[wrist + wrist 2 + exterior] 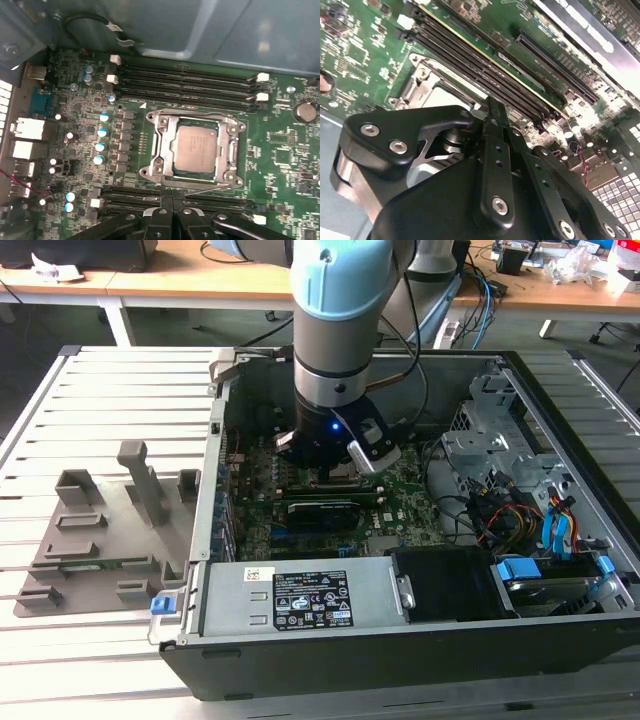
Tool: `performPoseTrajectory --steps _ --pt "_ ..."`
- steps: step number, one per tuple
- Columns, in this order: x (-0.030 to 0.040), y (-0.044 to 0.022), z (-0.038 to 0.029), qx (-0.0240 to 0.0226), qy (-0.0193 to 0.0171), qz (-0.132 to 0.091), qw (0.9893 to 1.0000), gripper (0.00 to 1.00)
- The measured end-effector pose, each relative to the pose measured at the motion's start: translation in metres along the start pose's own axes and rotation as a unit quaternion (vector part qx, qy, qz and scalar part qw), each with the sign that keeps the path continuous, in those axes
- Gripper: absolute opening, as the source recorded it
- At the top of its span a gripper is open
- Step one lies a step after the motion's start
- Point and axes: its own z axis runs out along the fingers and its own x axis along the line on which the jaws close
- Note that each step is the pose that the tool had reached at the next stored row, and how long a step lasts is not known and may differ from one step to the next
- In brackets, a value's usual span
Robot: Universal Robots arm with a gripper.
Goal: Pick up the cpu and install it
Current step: 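Install the second cpu locking lever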
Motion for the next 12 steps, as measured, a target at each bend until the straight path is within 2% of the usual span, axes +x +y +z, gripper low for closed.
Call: performPoseTrajectory --steps 6,12 --pt "0.0122 0.0036 0.0047 0.0 0.0 0.0 1.0 0.11" --pt "0.02 0.0054 0.009 0.0 0.0 0.0 1.0 0.11"
